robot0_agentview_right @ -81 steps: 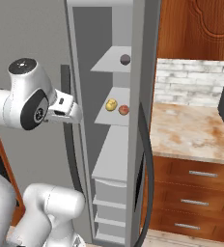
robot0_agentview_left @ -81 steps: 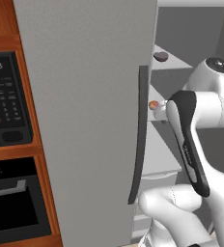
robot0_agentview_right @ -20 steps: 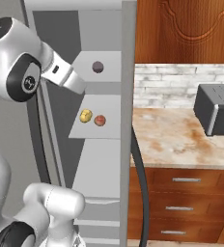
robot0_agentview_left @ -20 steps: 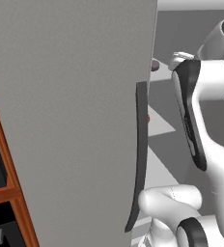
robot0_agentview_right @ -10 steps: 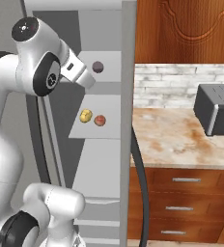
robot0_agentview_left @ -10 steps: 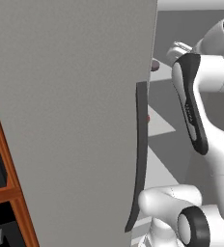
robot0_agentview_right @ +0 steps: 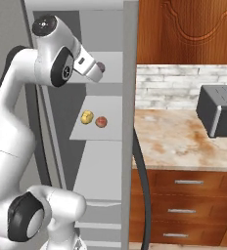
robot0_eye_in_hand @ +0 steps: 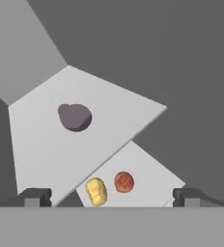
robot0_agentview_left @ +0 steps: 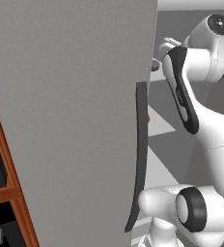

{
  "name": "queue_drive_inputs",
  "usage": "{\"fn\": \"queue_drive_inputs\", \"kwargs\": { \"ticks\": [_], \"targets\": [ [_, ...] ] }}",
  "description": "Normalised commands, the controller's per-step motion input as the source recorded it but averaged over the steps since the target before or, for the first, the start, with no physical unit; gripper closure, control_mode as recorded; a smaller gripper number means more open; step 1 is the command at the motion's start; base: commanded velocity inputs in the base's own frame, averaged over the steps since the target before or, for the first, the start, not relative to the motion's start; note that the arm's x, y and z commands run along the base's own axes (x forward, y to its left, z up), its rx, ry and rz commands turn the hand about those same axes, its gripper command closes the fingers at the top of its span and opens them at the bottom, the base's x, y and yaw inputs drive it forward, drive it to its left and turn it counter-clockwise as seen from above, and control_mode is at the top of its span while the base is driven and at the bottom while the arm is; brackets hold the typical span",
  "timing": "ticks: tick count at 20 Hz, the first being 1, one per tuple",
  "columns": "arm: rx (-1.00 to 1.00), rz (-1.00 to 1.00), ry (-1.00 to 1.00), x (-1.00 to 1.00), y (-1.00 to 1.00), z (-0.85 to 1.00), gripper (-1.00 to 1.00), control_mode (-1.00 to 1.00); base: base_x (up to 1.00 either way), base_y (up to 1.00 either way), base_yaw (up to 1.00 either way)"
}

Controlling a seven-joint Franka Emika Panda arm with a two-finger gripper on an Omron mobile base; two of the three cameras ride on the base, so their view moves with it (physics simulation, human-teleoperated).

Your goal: Take the peach, potato, and eggplant from the freezer and place them in the bowl on the counter.

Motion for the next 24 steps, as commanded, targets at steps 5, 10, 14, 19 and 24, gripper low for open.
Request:
{"fn": "queue_drive_inputs", "kwargs": {
  "ticks": [5, 10, 14, 19, 24],
  "targets": [
    [0.00, 0.01, 0.10, 0.54, 0.02, 0.00, -1.00, -1.00, 0.00, 0.00, 0.00],
    [0.05, 0.03, 0.09, 0.50, 0.00, -0.02, -1.00, -1.00, 0.00, 0.00, 0.00],
    [0.02, 0.03, 0.02, 0.57, 0.00, -0.11, -1.00, -1.00, 0.00, 0.00, 0.00],
    [0.00, 0.00, 0.03, 0.52, 0.00, -0.23, -1.00, -1.00, 0.00, 0.00, 0.00],
    [0.00, 0.00, 0.00, 0.52, 0.00, -0.18, -1.00, -1.00, 0.00, 0.00, 0.00]
  ]
}}
